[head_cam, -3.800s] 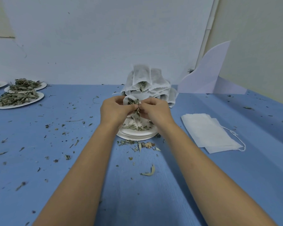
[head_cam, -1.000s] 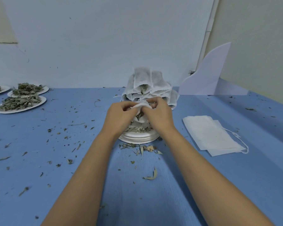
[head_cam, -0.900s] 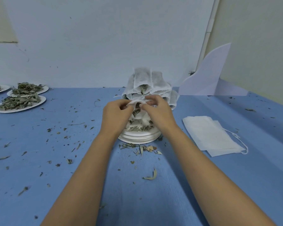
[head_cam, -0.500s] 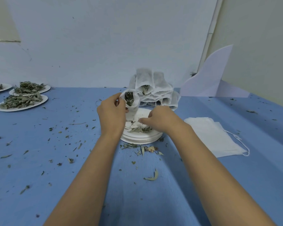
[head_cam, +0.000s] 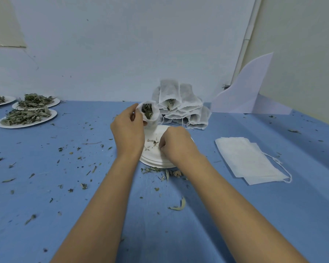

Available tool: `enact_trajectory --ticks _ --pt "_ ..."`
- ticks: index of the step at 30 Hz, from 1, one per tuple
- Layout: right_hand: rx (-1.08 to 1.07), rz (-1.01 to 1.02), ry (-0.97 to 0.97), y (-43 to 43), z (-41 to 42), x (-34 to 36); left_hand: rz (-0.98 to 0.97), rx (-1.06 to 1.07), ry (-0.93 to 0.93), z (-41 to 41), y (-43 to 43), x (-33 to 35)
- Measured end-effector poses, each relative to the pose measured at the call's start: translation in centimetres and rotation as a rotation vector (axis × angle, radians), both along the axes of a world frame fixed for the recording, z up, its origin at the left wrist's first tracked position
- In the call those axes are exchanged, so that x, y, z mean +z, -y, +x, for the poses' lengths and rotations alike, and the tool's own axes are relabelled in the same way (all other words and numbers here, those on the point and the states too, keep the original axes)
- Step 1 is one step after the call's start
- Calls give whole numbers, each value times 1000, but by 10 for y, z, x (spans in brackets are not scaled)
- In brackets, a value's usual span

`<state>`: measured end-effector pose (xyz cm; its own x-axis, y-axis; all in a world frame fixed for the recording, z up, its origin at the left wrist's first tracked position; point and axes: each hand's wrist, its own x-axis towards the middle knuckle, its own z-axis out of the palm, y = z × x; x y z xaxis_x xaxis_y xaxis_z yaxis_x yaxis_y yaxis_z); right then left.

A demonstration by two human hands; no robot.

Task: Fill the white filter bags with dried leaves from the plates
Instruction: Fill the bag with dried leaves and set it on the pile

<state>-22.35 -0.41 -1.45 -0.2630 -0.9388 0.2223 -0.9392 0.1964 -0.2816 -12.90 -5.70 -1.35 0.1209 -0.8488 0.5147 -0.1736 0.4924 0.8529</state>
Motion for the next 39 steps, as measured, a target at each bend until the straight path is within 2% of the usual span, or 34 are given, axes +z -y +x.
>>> enact_trajectory --ticks 5,9,10,12,14,16,18,23,27,32,36,39 --pt "7 -59 117 2 -6 -4 23 -27 -115 0 -1 1" --pt "-17 -101 259 2 -14 -5 108 -121 -37 0 0 -4" --pt "-36 -130 346 2 -17 -4 135 -138 -10 0 1 -6" --pt "-73 -218 638 -1 -20 4 154 -153 55 -1 1 -8" --pt "-32 -308 1000 -4 -22 14 144 -163 97 -2 -1 -8" --pt "37 -367 1206 -4 -22 20 140 -186 105 -4 -3 -7" --pt "25 -413 1220 -2 -21 20 137 -248 97 -6 -5 -6" --pt "-164 -578 962 3 -21 11 69 -413 72 -12 -13 -5" --pt "-168 -702 865 1 -17 7 69 -548 16 -18 -19 -3" --pt "-188 -672 942 1 -15 8 51 -551 135 -20 -18 -5" --pt "-149 -551 1021 5 -12 10 54 -517 183 -23 -18 -7" --pt "-112 -458 1133 7 -10 17 40 -413 202 -18 -12 -8"
